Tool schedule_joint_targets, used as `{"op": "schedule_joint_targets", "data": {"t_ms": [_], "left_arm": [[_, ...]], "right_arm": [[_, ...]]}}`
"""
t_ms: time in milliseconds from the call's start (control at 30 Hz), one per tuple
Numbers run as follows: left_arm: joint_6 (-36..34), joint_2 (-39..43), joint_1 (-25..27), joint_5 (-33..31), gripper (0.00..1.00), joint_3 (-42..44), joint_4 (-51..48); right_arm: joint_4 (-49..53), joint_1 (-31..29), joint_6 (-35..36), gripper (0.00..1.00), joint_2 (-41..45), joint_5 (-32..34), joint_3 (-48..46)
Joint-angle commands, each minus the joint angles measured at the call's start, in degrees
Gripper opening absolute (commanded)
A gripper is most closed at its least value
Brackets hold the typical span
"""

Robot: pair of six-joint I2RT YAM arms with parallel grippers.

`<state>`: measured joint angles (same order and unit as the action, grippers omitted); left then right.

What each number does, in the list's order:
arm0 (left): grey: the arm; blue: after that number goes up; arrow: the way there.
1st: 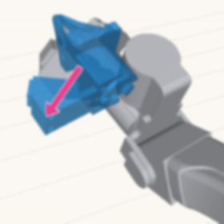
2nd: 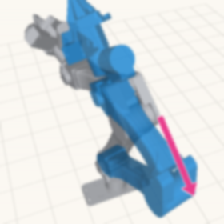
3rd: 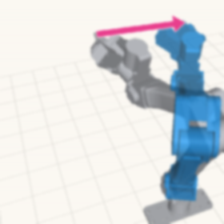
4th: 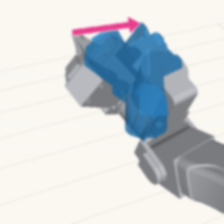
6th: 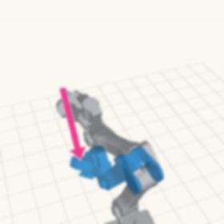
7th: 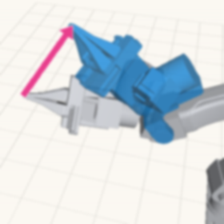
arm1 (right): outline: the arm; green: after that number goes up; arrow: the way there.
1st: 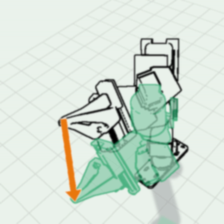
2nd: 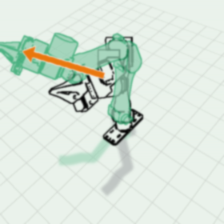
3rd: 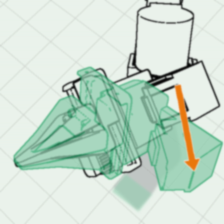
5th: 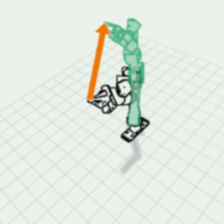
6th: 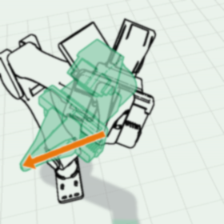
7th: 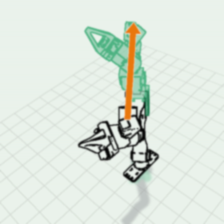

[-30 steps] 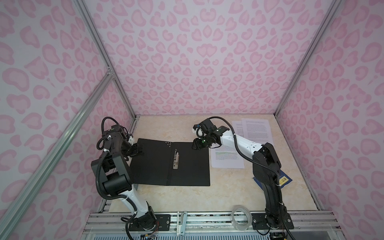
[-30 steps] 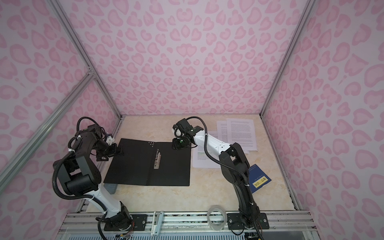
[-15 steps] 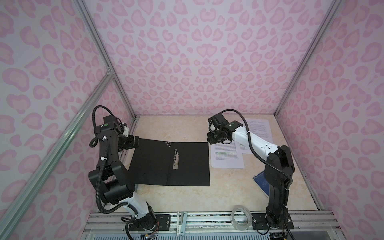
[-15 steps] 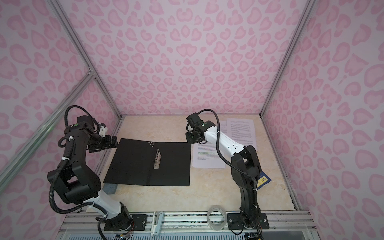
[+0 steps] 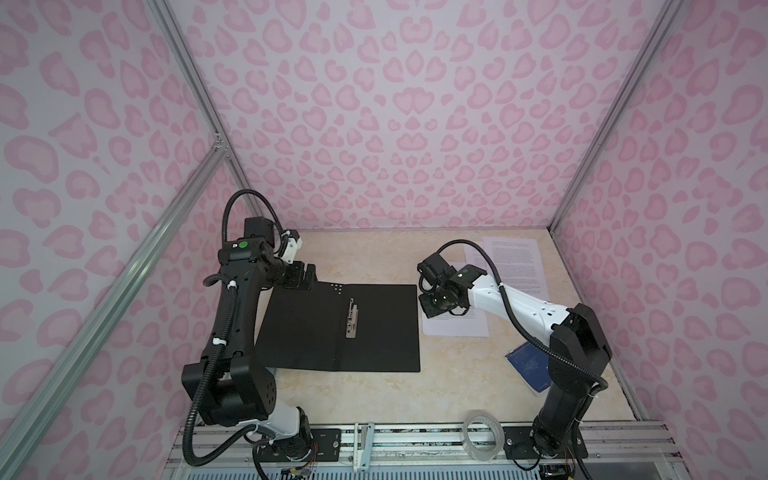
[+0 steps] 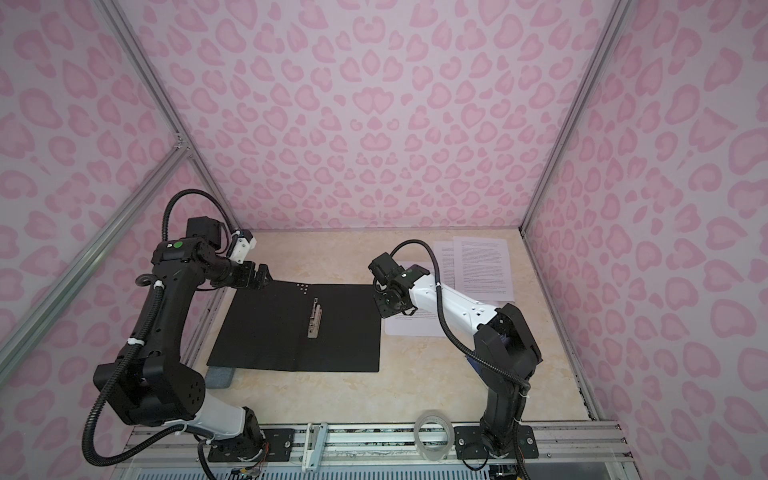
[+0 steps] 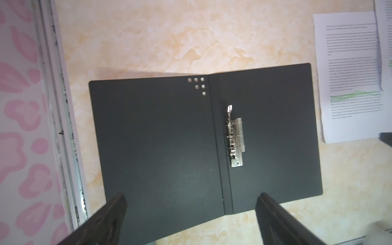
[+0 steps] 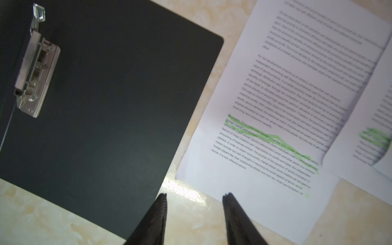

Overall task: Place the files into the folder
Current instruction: 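Lower the right gripper onto the top printed sheet's edge and grasp it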

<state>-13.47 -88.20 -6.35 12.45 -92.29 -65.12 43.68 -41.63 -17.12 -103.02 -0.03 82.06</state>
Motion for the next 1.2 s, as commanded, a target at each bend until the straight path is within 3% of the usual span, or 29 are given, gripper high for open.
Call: {"op": "schedule_joint_targets", "data": {"t_ms": [0,167,667,1167], "left_arm": [[1.4,-0.9,2.3,1.4,0.98,-1.9,-1.1],[2.8,-2.6,3.8,2.9,0.98,-3.0,-1.1],[4.2,-3.7,4.5,4.2,0.98,0.5,1.1],[4.3,-3.1,4.6,3.7,0.98,1.9,2.0]], "right_arm": [[-0.5,-2.4,-2.8,0.48,-0.5,4.1,-1.9],[-0.6,-6.2,-3.7,0.50,-2.9,10.3,-2.7],[-6.6,-7.4,-4.2,0.47,-8.7,6.3,-5.3],[-4.3,-7.2,-4.3,0.40,-11.1,9.3,-3.6]]}}
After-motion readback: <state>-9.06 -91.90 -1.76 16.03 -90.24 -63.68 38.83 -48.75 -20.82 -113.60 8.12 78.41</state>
